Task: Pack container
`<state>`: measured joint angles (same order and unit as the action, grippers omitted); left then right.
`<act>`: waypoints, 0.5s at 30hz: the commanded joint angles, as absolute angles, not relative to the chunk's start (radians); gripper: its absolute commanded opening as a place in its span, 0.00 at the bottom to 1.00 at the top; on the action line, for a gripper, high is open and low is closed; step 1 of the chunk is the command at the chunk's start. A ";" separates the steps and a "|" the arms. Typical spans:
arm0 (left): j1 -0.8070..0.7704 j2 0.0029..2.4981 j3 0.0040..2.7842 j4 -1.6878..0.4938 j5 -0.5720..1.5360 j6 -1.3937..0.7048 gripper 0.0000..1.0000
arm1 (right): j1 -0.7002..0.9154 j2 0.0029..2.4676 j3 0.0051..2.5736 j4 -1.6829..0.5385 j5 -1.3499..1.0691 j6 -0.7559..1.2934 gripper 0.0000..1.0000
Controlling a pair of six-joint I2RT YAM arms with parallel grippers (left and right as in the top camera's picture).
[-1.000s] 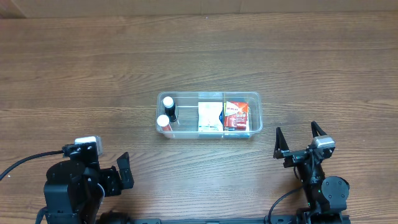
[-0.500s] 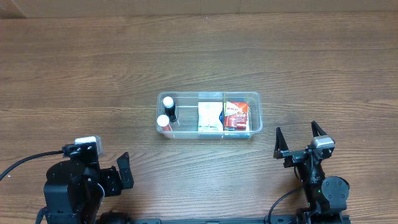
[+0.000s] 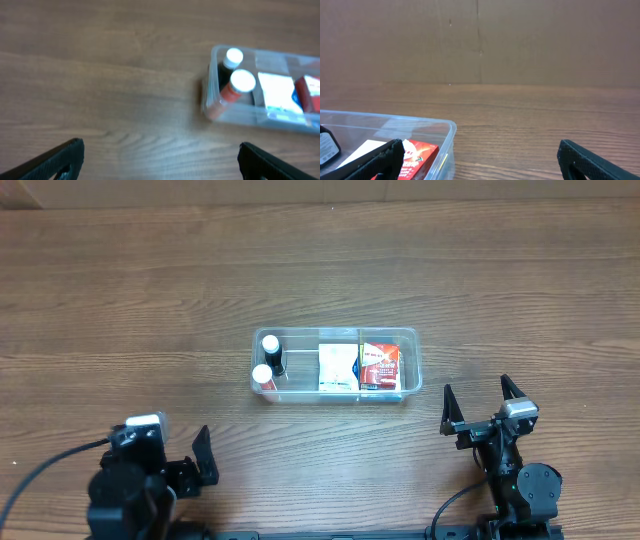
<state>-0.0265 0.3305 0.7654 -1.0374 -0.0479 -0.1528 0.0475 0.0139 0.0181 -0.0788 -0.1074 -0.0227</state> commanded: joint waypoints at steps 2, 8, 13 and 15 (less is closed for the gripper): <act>-0.027 0.125 0.469 -0.792 -0.059 -0.155 1.00 | 0.051 0.003 0.008 -0.073 -0.110 -0.027 1.00; -0.025 0.003 0.147 -0.247 -0.063 -0.160 1.00 | 0.051 0.003 0.008 -0.073 -0.110 -0.027 1.00; -0.017 0.003 0.005 -0.027 -0.059 -0.157 1.00 | 0.051 0.003 0.008 -0.073 -0.110 -0.027 1.00; -0.012 0.003 0.004 -0.074 -0.059 -0.158 1.00 | 0.051 0.003 0.008 -0.073 -0.110 -0.027 1.00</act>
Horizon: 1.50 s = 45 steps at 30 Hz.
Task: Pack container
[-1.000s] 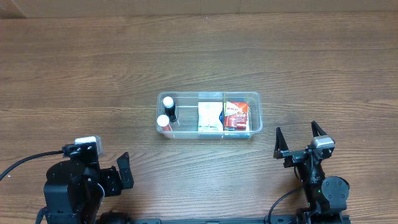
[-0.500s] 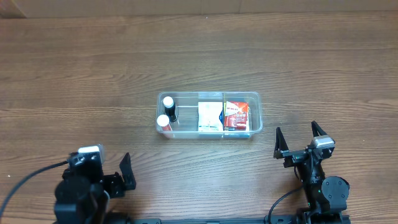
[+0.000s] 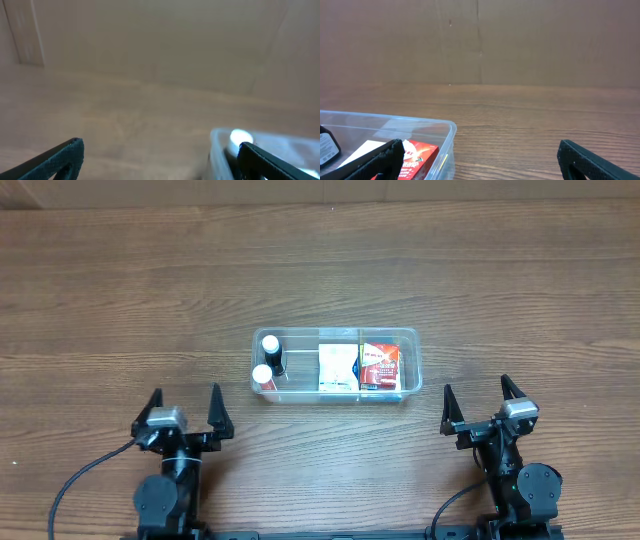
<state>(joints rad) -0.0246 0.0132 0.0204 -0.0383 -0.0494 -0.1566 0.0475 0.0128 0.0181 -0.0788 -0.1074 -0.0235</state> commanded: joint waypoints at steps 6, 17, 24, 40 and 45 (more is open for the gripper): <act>-0.007 0.004 0.005 -0.073 -0.035 -0.164 1.00 | 0.051 0.003 0.008 -0.073 -0.110 -0.027 1.00; -0.007 0.004 0.005 -0.073 -0.035 -0.164 1.00 | 0.051 0.003 0.008 -0.073 -0.110 -0.027 1.00; -0.007 0.004 0.005 -0.073 -0.035 -0.164 1.00 | 0.051 0.003 0.008 -0.073 -0.110 -0.027 1.00; -0.007 0.004 0.005 -0.073 -0.035 -0.164 1.00 | 0.051 0.003 0.008 -0.073 -0.110 -0.027 1.00; -0.007 0.004 0.005 -0.073 -0.035 -0.164 1.00 | 0.051 0.003 0.008 -0.073 -0.110 -0.027 1.00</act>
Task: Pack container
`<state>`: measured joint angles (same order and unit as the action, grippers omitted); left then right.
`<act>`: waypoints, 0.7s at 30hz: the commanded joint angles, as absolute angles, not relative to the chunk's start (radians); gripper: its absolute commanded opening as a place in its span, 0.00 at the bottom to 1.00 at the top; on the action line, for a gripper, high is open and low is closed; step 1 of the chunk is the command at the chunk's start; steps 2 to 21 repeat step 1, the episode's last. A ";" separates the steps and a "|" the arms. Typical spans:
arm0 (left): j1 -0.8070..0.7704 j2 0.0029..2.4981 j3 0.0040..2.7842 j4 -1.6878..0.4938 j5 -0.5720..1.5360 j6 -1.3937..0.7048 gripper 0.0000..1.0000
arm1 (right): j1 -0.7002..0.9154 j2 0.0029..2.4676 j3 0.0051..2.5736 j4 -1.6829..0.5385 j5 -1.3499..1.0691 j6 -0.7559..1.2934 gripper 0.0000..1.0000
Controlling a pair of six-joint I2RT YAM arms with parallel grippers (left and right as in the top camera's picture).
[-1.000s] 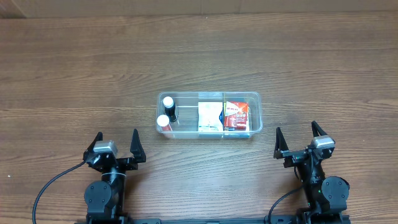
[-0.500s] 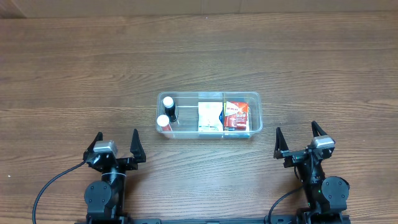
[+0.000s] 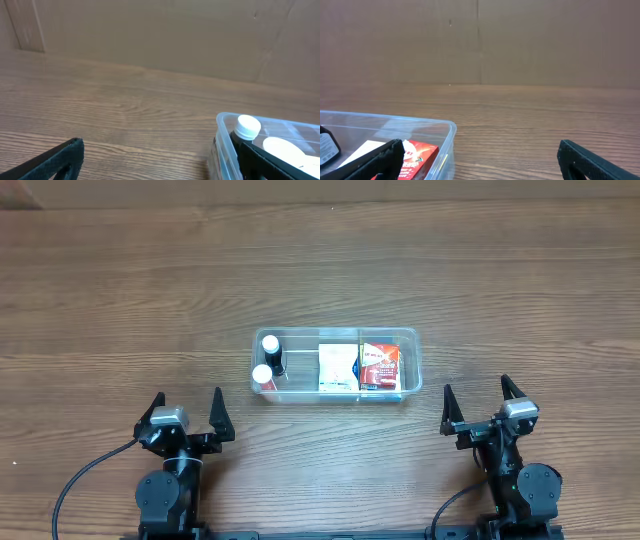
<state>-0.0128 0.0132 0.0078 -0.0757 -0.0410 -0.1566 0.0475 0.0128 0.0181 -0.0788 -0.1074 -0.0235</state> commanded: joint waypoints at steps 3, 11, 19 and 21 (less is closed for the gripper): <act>-0.007 0.004 0.005 -0.073 -0.035 -0.164 1.00 | 0.051 0.003 0.008 -0.073 -0.110 -0.027 1.00; -0.007 0.004 0.005 -0.073 -0.035 -0.164 1.00 | 0.051 0.003 0.008 -0.073 -0.110 -0.027 1.00; -0.007 0.004 0.005 -0.073 -0.035 -0.164 1.00 | 0.051 0.003 0.008 -0.073 -0.110 -0.027 1.00; -0.007 0.004 0.005 -0.073 -0.035 -0.164 1.00 | 0.051 0.003 0.008 -0.073 -0.110 -0.027 1.00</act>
